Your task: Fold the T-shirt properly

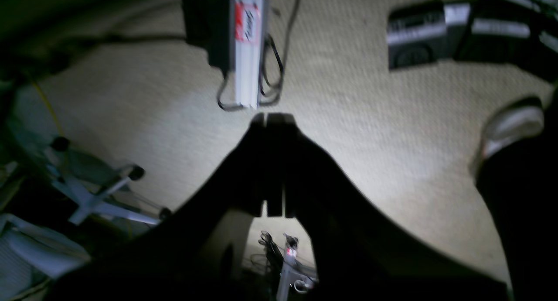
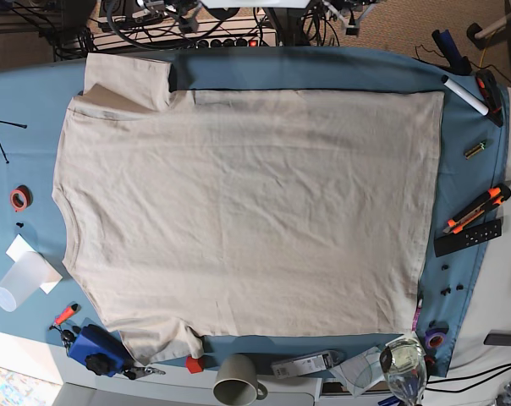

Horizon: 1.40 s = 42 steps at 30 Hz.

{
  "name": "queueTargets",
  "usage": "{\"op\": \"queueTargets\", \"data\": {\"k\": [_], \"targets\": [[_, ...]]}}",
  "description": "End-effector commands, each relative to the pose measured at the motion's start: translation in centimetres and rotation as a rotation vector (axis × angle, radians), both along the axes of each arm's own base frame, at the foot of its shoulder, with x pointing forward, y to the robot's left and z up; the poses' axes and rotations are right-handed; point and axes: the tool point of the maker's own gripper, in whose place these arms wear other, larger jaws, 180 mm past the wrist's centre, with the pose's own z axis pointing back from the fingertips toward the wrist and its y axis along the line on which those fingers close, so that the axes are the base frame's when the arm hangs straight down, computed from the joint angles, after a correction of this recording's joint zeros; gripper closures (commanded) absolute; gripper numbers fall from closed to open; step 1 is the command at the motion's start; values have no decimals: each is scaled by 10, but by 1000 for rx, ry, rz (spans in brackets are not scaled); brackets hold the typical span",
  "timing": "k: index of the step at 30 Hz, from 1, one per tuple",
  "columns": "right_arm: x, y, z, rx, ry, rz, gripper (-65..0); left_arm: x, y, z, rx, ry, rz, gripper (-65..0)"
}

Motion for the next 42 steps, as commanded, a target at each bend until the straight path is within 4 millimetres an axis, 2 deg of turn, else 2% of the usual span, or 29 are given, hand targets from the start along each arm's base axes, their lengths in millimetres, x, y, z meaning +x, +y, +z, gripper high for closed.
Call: {"op": "queueTargets", "data": {"k": [1,7,12,15,22,31,38,42], "targets": [[-8,-10,3,-1,9,-26,0,-8,5,1,7,3,4,0],[-29,-48,18,-33,23,-101,0,-27,21,9,-12,20,56,0],[-43,-75,36,-65,3,-84,0,-38,35,22,-27,-9,55,0],[-48,-86,48,-74,-22,-61,0,-42,37,33,-54,-40,59,0],[-55,-95,76,-73,-71,28,0,-53,36,65,-67,-115,44,0],[-65,-83,117,-46,-104,118,0,-59,33,114,-92,-177,82,0],[-53,-99,154,-96,-165,121,0,-52,29,150,-103,-239,69,0],[-41,-108,177,-105,-184,32,0,-51,26,169,-110,-241,44,0]]}}
